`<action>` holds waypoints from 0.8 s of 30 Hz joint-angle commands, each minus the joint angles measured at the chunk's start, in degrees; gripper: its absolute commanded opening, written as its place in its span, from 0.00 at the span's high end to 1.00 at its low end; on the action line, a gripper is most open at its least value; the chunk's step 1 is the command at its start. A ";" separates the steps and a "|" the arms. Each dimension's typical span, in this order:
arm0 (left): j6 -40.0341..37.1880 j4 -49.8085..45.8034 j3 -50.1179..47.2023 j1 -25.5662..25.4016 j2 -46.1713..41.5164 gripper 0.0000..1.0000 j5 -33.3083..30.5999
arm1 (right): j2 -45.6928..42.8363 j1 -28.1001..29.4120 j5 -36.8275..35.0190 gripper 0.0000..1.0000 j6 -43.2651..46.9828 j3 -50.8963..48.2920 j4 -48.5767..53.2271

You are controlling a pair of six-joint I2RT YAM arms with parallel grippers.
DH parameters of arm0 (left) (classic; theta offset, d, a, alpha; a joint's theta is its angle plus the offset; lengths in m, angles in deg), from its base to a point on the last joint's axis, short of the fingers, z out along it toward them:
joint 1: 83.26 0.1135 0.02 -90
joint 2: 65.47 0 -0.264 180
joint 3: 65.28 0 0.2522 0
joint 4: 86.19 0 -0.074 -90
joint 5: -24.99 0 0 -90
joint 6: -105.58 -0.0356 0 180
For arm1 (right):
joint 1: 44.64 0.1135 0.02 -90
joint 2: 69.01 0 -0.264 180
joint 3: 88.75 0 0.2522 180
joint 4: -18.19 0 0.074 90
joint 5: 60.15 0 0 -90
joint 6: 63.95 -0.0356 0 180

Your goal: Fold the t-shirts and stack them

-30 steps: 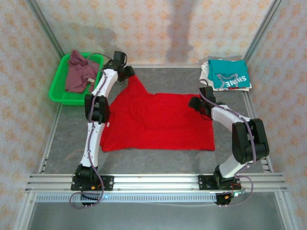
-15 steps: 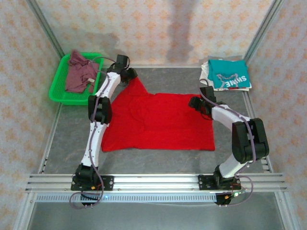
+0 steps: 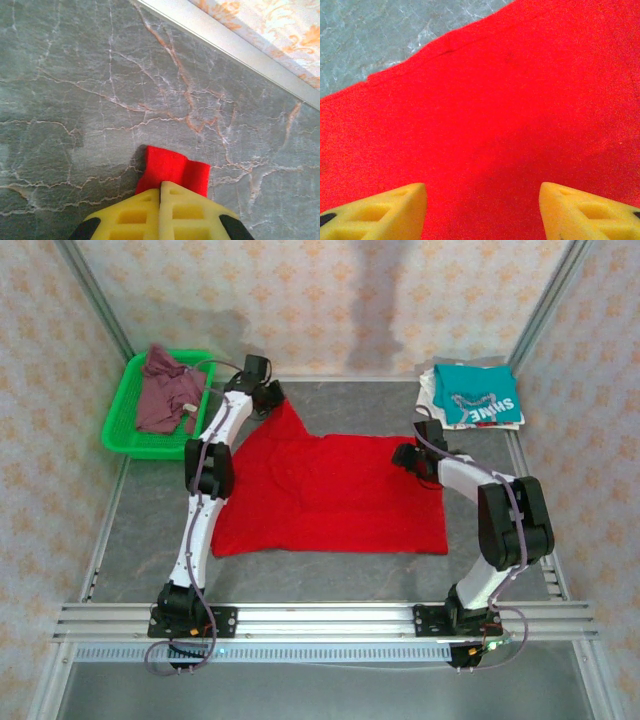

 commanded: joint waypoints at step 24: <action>6.52 12.02 -44.47 -3.54 -38.03 1.00 -1.32 | -0.91 -1.04 -0.49 0.38 -1.58 3.24 2.86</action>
